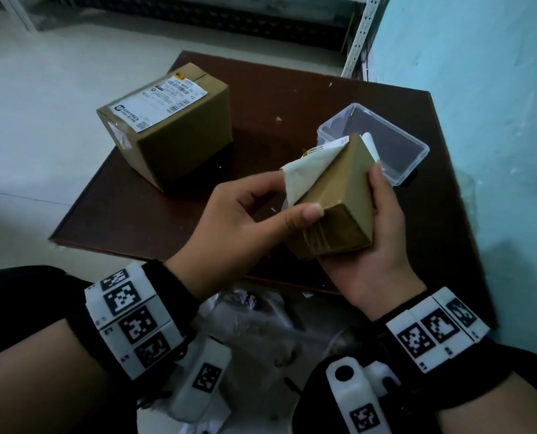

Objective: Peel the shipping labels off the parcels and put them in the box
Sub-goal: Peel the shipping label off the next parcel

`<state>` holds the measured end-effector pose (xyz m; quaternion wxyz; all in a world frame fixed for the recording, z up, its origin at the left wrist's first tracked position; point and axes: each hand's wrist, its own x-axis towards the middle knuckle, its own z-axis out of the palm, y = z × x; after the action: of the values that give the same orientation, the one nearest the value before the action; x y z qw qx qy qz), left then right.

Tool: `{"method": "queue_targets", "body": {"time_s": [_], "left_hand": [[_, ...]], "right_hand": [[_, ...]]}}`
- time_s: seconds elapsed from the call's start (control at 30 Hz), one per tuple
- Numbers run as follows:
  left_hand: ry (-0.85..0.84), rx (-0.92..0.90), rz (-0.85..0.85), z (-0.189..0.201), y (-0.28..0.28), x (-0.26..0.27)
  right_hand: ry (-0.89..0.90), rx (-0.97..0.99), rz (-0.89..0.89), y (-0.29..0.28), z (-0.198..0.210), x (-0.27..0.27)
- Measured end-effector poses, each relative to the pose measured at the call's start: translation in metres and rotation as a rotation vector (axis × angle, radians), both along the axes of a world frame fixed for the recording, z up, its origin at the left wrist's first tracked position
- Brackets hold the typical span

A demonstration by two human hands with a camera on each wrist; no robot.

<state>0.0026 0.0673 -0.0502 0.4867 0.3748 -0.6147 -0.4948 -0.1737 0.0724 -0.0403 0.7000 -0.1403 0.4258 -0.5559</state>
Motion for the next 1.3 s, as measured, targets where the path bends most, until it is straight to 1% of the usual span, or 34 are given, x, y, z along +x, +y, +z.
{"method": "queue_targets", "body": {"time_s": [0.1,0.2,0.23,0.3,0.37,0.43,0.57,0.6,0.63,0.7,0.73,0.77,0.9,0.93,0.97,1.0,1.03,1.1,1.13,1.2,1.3], "left_hand": [[-0.033,-0.07,0.03,0.003,0.0,0.0],[-0.112,-0.14,0.134,0.002,-0.005,0.003],[-0.111,-0.119,0.193,0.002,-0.009,0.006],[0.004,0.02,0.288,0.003,-0.021,0.012],[0.09,0.127,0.329,0.008,-0.027,0.015],[0.053,0.092,0.276,0.01,-0.024,0.014],[-0.02,-0.069,0.031,0.004,-0.009,0.011],[-0.065,-0.107,0.008,0.001,-0.009,0.011],[-0.11,-0.148,0.029,0.001,-0.009,0.01],[-0.15,-0.189,0.142,0.001,-0.012,0.008],[-0.133,-0.164,0.203,0.002,-0.013,0.008],[-0.082,-0.098,0.232,0.003,-0.014,0.007],[0.269,0.317,0.215,0.014,-0.015,0.005],[0.35,0.399,0.202,0.017,-0.017,0.006],[0.384,0.444,0.188,0.018,-0.019,0.007],[0.357,0.425,0.17,0.017,-0.021,0.009],[0.263,0.329,0.153,0.015,-0.022,0.011],[0.038,0.062,0.116,0.011,-0.016,0.013],[-0.041,-0.012,0.096,0.008,-0.012,0.013],[-0.11,-0.04,0.057,0.002,-0.009,0.014],[-0.089,0.035,0.047,0.004,-0.009,0.011]], "right_hand": [[-0.002,-0.007,0.017,0.0,0.0,0.001],[-0.016,-0.017,0.022,0.0,0.0,-0.001],[-0.008,-0.021,0.029,0.0,-0.002,-0.001],[0.016,-0.019,0.042,0.001,-0.001,0.001],[0.033,-0.017,0.063,0.004,0.001,0.005],[0.025,-0.009,0.062,0.005,0.003,0.007],[0.001,-0.013,0.051,0.003,0.001,0.004],[0.001,-0.003,0.053,0.002,0.001,0.004],[-0.005,0.002,0.057,0.002,0.001,0.003],[-0.012,0.002,0.062,0.002,0.002,0.003],[-0.008,0.002,0.067,0.003,0.002,0.002],[-0.003,0.002,0.073,0.003,0.002,0.002],[0.017,-0.013,0.058,0.005,0.005,0.003],[0.021,-0.017,0.045,0.005,0.007,0.003],[0.033,-0.021,0.037,0.005,0.007,0.003],[0.057,-0.03,0.039,0.005,0.007,0.004],[0.087,-0.049,0.054,0.005,0.006,0.004],[0.142,-0.106,0.097,0.007,0.005,0.006],[0.172,-0.128,0.107,0.008,0.005,0.008],[0.233,-0.154,0.096,0.008,0.002,0.01],[0.311,-0.15,0.081,0.007,-0.005,0.011]]}}
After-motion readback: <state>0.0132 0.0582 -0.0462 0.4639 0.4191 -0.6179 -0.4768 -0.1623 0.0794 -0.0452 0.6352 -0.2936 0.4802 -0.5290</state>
